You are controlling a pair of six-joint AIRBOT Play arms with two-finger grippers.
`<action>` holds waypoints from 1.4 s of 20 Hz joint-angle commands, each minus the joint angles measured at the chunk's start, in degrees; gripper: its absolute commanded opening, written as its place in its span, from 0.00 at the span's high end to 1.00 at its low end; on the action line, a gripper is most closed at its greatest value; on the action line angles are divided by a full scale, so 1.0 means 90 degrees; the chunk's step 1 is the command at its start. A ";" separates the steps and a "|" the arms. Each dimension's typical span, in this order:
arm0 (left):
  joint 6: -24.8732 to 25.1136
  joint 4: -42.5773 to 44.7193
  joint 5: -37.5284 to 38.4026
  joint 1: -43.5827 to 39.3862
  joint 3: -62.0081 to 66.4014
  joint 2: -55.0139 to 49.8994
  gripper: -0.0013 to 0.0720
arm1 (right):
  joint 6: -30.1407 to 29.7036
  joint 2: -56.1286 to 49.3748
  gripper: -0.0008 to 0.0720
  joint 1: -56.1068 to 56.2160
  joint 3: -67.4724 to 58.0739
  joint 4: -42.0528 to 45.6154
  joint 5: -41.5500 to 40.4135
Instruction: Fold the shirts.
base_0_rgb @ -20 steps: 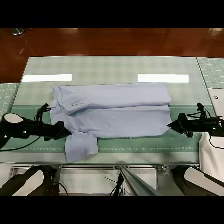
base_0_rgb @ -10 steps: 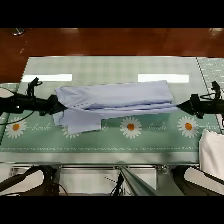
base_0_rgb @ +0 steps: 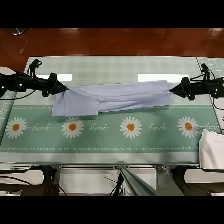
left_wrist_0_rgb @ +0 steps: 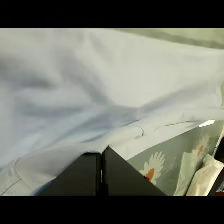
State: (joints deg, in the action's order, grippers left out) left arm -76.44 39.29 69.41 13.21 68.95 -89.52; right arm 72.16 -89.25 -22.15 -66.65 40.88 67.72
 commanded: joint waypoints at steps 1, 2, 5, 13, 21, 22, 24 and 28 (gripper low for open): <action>-0.0216 -0.0022 -0.0007 0.0158 0.0614 -0.0406 0.95 | 0.0338 -0.0658 0.95 0.0141 -0.0877 -0.0002 -0.0070; -0.0260 -0.0019 -0.0007 0.0214 0.0692 -0.0478 0.96 | 0.0369 -0.0784 0.95 0.0141 -0.1030 -0.0002 -0.0073; -0.0155 -0.0017 -0.0046 0.0226 0.0726 -0.0695 0.96 | 0.0369 -0.1115 0.95 0.0146 -0.1277 -0.0189 -0.0078; 0.0063 -0.0032 -0.0391 -0.0255 0.0726 -0.1311 0.57 | 0.0355 -0.1741 0.27 0.0146 -0.1277 -0.0566 -0.0410; -0.1120 0.3116 0.1508 0.1583 0.1518 -0.0182 0.04 | 0.0466 -0.1705 0.12 -0.0828 -0.2174 0.0765 0.1059; -0.1134 0.3279 0.1372 0.1838 0.1248 0.0148 0.04 | 0.0527 -0.1732 0.12 -0.0860 -0.2176 0.1015 0.1015; -0.1061 0.3099 0.0648 0.2132 0.0372 0.0913 0.04 | 0.0515 -0.1889 0.12 -0.0826 -0.2174 0.0993 0.0964; -0.0185 0.1868 -0.1251 0.1863 -0.1911 0.2509 0.04 | 0.0328 -0.2353 0.12 -0.0474 -0.2176 0.0393 0.0765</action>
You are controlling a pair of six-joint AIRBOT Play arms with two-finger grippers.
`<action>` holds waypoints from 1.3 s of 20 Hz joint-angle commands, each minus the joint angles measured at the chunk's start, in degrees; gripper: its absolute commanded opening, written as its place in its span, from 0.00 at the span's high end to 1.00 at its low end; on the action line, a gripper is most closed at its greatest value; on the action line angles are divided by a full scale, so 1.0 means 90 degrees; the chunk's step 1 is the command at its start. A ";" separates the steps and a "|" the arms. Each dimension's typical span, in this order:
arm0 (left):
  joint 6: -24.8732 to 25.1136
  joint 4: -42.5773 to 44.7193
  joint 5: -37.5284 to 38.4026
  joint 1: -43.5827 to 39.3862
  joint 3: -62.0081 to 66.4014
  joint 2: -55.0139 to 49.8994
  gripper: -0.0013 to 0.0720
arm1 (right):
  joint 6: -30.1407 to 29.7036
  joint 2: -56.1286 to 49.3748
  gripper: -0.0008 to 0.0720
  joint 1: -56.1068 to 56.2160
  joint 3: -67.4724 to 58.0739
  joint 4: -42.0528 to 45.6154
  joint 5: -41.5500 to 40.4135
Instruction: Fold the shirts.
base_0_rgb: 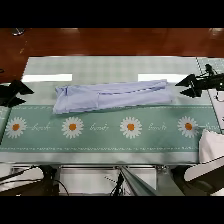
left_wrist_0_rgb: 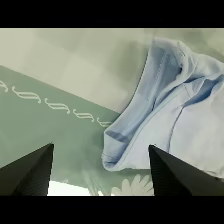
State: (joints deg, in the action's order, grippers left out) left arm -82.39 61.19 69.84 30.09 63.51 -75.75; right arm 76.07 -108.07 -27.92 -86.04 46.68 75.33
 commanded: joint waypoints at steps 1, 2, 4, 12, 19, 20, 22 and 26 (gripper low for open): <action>0.0486 -0.0901 -0.1671 -0.0134 -0.1785 0.1163 0.04 | -0.0180 -0.0352 0.13 0.0311 -0.0022 -0.0396 -0.0114; 0.0512 -0.1209 -0.1768 -0.0250 -0.2089 0.1197 0.04 | -0.0236 -0.0415 0.13 0.0457 -0.0022 -0.0522 -0.0107; 0.0935 -0.1656 -0.1763 -0.0607 -0.2421 0.1120 0.04 | -0.0350 -0.0469 0.12 0.0816 -0.0022 -0.0656 -0.0051; 0.0996 -0.1712 -0.1583 -0.1899 -0.2050 0.1059 0.41 | -0.0418 0.0114 0.95 0.1076 -0.0022 -0.0391 0.0534; 0.1078 -0.2688 -0.1744 -0.3762 -0.1724 0.0879 0.96 | -0.0527 0.2854 0.95 0.0614 0.0746 0.0928 0.1316; 0.1052 -0.2688 -0.1923 -0.4289 -0.1569 0.0709 0.96 | -0.0539 0.3315 0.95 0.0617 0.1025 0.0920 0.1343; 0.1052 -0.2686 -0.2424 -0.5328 -0.1107 0.0270 0.96 | -0.0534 0.4216 0.95 0.0627 0.1564 0.0818 0.1338; 0.0954 -0.2684 -0.2756 -0.6917 0.0707 -0.1387 0.96 | -0.0238 0.5799 0.95 0.0627 0.2443 0.0719 0.1141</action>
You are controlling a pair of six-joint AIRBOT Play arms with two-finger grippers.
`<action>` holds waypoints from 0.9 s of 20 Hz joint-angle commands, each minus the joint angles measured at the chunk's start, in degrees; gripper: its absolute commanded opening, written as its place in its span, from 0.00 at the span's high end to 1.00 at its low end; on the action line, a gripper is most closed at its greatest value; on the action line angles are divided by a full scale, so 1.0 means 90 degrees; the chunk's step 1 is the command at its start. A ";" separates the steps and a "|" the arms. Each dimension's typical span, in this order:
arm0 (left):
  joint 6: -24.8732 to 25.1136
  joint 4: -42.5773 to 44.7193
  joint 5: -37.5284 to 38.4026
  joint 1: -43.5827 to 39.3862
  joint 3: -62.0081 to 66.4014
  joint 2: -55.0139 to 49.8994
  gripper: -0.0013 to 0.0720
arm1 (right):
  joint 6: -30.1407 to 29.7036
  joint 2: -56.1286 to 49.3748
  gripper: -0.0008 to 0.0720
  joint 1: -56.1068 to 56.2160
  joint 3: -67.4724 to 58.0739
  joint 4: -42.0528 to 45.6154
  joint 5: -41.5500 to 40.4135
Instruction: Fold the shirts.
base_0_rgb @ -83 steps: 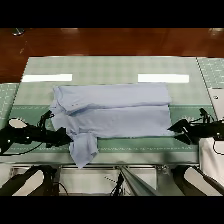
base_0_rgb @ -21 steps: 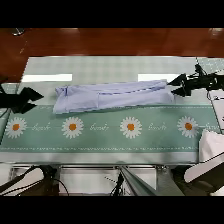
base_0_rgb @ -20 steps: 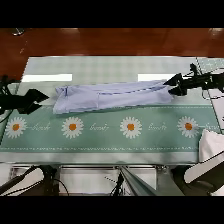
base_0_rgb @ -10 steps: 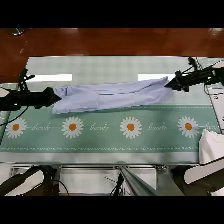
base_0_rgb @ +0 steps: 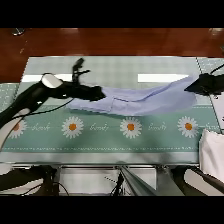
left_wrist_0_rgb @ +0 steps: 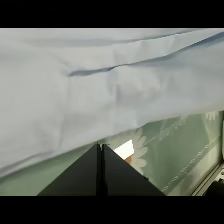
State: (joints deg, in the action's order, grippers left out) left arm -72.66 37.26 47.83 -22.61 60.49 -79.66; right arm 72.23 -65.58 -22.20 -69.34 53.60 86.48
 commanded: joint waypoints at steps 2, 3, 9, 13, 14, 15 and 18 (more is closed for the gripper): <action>-0.0610 0.0333 -0.0202 -0.1613 0.2176 -0.1936 0.96 | 0.0306 0.1622 0.95 -0.0010 0.0809 -0.0204 -0.0141; -0.1338 0.0852 -0.0036 -0.1863 0.2703 -0.2351 0.96 | 0.0357 0.1819 0.95 -0.0010 0.0857 -0.0279 -0.0143; -0.2344 0.0877 0.0308 -0.3167 0.4466 -0.3912 0.96 | 0.0520 0.2220 0.95 -0.0010 0.0862 -0.0355 -0.0134; -0.2344 0.0573 0.0542 -0.3419 0.4568 -0.4112 0.96 | 0.0520 0.2220 0.95 -0.0007 0.0860 -0.0459 -0.0131; -0.2341 0.0583 0.0738 -0.3308 0.4585 -0.4080 0.96 | 0.0525 0.2220 0.95 -0.0010 0.0860 -0.0461 -0.0134; -0.2341 0.0597 0.0894 -0.3130 0.4588 -0.4029 0.96 | 0.0551 0.2220 0.95 -0.0007 0.0860 -0.0461 -0.0134; -0.2341 0.0862 0.1571 -0.2030 0.4585 -0.3716 0.96 | 0.0588 0.2217 0.95 0.0007 0.0860 -0.0527 -0.0141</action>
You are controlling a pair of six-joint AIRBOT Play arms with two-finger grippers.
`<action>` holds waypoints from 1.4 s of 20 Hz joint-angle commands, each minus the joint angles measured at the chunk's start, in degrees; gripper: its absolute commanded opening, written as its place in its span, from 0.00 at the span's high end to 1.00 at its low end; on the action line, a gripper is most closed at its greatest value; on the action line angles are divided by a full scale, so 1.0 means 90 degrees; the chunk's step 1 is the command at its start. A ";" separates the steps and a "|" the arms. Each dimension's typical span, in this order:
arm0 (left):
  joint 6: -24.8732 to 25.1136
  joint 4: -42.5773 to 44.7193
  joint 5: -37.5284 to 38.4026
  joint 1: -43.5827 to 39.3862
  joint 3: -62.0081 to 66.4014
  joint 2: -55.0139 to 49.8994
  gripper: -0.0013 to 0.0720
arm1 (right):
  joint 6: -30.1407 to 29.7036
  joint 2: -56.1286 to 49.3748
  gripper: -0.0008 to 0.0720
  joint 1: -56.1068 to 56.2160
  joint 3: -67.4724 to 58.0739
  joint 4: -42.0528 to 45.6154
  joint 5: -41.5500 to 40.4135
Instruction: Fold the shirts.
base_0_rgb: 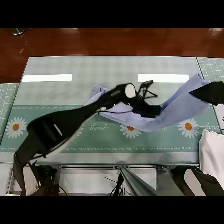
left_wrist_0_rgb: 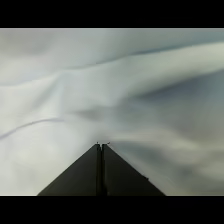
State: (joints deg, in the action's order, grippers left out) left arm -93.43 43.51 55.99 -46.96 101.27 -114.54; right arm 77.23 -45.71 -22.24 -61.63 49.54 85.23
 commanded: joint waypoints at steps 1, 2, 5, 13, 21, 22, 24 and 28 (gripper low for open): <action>-0.0036 0.0381 0.0993 0.1163 0.0051 0.0350 0.96 | 0.0049 0.0010 0.95 0.0112 0.0002 -0.0078 -0.0049; -0.0046 0.0719 0.1282 0.1615 0.0049 0.0583 0.96 | 0.0129 0.0002 0.95 0.0294 0.0002 -0.0075 -0.0136; -0.0206 0.2035 0.1746 0.2902 -0.0177 0.1807 0.96 | 0.0381 -0.0223 0.95 0.1246 0.0000 -0.0199 -0.0534; -0.0204 0.4328 0.1144 0.3978 -0.3677 0.7048 0.96 | 0.0884 -0.2856 0.95 0.4665 -0.1115 -0.0449 -0.3143; -0.1158 0.3402 0.1020 0.3980 -0.6807 1.0010 0.96 | 0.0954 -0.6035 0.95 0.5889 -0.3330 -0.0457 -0.3286; -0.1161 0.3368 0.1020 0.3980 -0.6909 1.0083 0.95 | 0.1003 -0.6217 0.95 0.5931 -0.3419 -0.0476 -0.3283; -0.1156 0.3349 0.1005 0.3980 -0.6953 1.0064 0.96 | 0.1027 -0.6448 0.95 0.5984 -0.3502 -0.0624 -0.3252; -0.1154 0.3349 0.0848 0.3985 -0.6960 0.9901 0.95 | 0.0823 -0.6550 0.13 0.5933 -0.3555 -0.1166 -0.3475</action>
State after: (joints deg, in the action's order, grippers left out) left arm -103.53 74.13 64.66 -11.14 39.64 -25.52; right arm 86.17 -103.00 31.05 -92.44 42.24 55.42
